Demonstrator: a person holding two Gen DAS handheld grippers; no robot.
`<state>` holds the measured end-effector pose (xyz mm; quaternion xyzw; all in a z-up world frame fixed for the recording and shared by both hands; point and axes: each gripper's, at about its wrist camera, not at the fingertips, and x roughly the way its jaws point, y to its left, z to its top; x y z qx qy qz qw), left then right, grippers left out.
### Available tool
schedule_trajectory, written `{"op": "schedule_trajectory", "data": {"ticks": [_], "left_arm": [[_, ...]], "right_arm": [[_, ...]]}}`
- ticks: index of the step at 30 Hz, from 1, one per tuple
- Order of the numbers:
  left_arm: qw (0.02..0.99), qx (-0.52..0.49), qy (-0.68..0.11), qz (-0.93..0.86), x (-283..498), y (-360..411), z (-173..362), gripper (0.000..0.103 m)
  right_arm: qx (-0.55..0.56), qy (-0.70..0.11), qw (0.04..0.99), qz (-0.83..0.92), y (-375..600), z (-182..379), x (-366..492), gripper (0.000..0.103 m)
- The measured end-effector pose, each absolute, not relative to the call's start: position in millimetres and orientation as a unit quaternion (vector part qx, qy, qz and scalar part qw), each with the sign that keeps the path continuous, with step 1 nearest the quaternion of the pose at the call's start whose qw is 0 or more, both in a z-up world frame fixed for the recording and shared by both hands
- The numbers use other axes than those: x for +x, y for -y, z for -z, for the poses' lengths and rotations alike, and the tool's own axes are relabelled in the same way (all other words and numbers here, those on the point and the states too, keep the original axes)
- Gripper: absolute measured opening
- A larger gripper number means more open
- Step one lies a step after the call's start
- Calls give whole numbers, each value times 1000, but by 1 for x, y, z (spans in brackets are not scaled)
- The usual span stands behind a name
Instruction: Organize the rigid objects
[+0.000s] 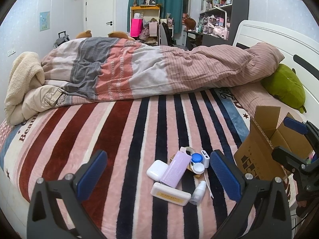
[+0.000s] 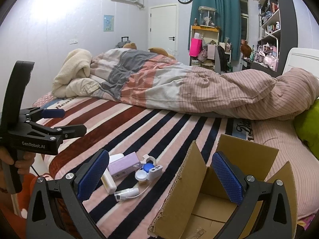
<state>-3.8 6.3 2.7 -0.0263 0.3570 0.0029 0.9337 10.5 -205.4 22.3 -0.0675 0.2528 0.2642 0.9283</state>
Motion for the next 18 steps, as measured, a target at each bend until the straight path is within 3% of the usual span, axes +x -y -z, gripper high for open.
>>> {"op": "schedule_trajectory", "data": {"ticks": [9, 11, 15, 18], "left_arm": [[934, -29, -355, -1, -5, -7, -3, 102], [935, -37, -353, 7, -5, -12, -3, 102], [938, -52, -343, 15, -8, -43, 3, 102], [933, -60, -355, -3, -7, -75, 18, 102]], "right_arm": [[-71, -254, 928, -263, 204, -20, 9, 103], [-73, -251, 928, -264, 204, -19, 8, 83], [-88, -246, 921, -290, 186, -19, 4, 70], [-120, -258, 893, -348, 151, -13, 2, 52]]}}
